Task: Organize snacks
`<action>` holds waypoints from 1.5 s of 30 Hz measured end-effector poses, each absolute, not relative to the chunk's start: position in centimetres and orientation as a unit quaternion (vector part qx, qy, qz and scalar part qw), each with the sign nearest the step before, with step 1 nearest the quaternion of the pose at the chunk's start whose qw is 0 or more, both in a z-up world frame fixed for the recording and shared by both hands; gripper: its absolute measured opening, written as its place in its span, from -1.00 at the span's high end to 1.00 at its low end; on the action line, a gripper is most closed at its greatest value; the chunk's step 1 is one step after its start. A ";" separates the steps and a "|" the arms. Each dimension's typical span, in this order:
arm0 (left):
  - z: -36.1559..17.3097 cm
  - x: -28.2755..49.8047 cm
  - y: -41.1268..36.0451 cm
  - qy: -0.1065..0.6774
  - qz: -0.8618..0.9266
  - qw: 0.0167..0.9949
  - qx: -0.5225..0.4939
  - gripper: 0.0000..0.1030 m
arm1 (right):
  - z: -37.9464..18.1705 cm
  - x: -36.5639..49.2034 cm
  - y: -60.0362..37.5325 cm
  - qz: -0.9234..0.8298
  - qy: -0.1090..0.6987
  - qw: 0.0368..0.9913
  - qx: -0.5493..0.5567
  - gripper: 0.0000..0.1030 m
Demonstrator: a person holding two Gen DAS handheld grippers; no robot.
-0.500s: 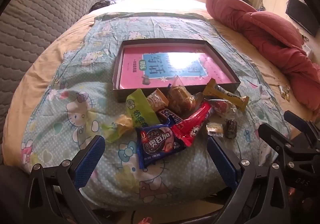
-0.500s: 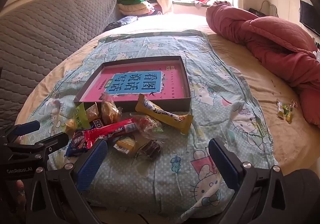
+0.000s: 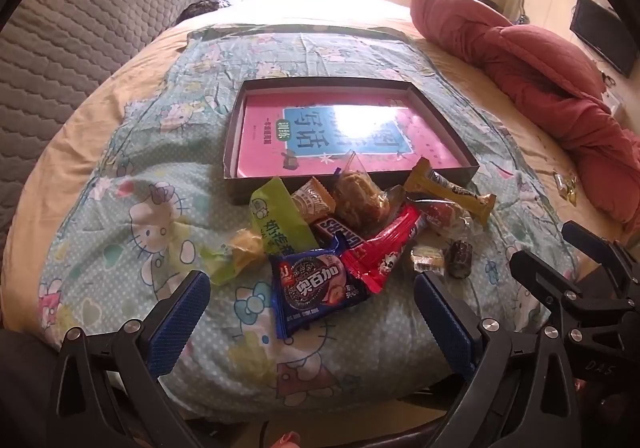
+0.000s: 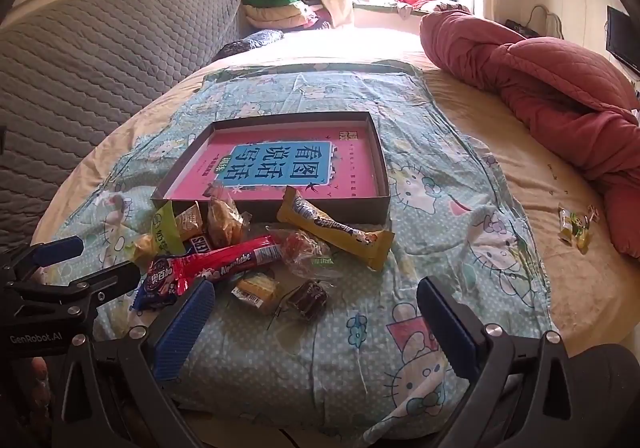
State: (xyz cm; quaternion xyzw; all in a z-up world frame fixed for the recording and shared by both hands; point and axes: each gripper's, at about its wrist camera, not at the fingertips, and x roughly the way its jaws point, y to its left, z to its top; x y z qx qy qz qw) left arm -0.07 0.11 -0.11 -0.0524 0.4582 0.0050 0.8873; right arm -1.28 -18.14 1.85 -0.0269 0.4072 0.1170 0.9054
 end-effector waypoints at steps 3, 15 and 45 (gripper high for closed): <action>-0.2 -0.1 0.2 0.459 0.005 0.887 -0.052 -0.96 | 1.8 -1.2 -17.8 0.116 0.407 0.905 -0.028 -0.98; -0.3 0.1 0.0 0.460 0.005 0.887 -0.051 -0.96 | 1.7 -1.1 -17.8 0.114 0.409 0.905 -0.027 -0.98; -0.6 0.0 -0.2 0.463 0.001 0.885 -0.049 -0.96 | 1.5 -1.0 -17.8 0.113 0.413 0.903 -0.025 -0.98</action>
